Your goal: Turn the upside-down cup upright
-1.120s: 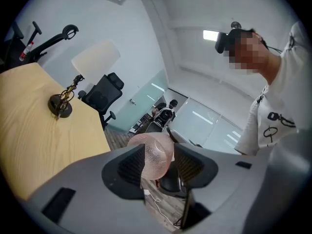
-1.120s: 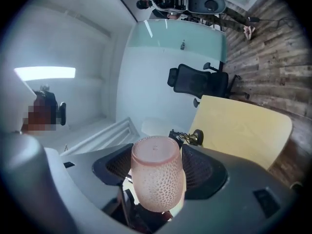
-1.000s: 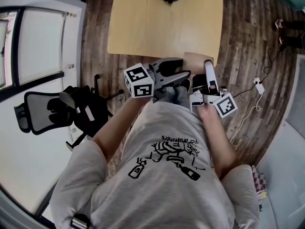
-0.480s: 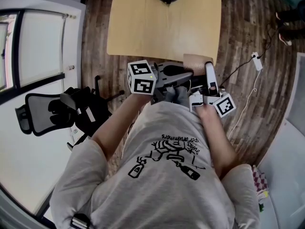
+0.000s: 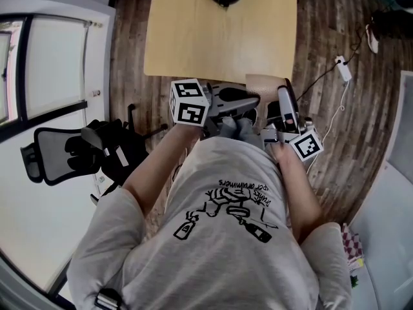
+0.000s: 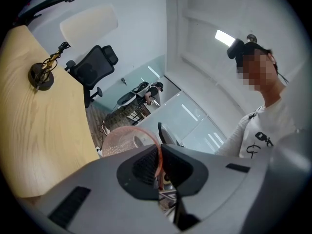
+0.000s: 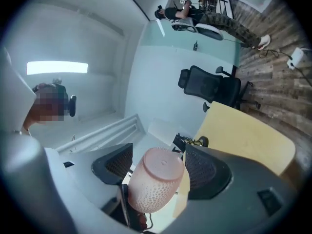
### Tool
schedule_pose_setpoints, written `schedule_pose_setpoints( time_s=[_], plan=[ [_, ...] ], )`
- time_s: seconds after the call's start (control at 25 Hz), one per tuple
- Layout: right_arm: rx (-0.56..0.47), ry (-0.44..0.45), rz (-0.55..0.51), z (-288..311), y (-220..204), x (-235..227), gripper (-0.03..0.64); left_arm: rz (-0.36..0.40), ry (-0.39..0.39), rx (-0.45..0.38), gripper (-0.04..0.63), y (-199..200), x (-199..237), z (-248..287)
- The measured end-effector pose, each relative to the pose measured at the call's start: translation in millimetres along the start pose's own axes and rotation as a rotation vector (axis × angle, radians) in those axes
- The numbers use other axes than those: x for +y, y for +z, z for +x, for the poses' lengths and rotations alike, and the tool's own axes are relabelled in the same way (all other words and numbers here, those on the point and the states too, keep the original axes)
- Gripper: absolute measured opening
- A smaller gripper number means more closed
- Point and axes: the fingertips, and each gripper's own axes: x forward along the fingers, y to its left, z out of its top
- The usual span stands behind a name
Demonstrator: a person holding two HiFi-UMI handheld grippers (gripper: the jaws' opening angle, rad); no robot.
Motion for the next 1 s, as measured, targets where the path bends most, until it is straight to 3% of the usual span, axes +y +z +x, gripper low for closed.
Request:
schedule_pose_setpoints(
  time_s=[0.16,0.44,0.64,0.84,1.0],
  plan=[
    [0.072,-0.003,-0.214,-6,18,5,0.318,0.028,0.037,0.047,0.02,-4,4,4],
    [0.463,0.064,-0.877,-8,-34,25,0.318,0.099,0.135,0.196,0.02,-14,18,-3],
    [0.717,0.068,-1.327,-14,-68,17,0.325,0.192,0.223,0.359,0.02,-27,30,-7],
    [0.882,0.065,-1.554,-18,-94,1,0.348,0.205,0.206,0.404,0.02,-36,24,-1],
    [0.982,0.031,-1.658,-23,-101,-17,0.355,0.206,0.188,0.407,0.02,-40,16,3]
  ],
)
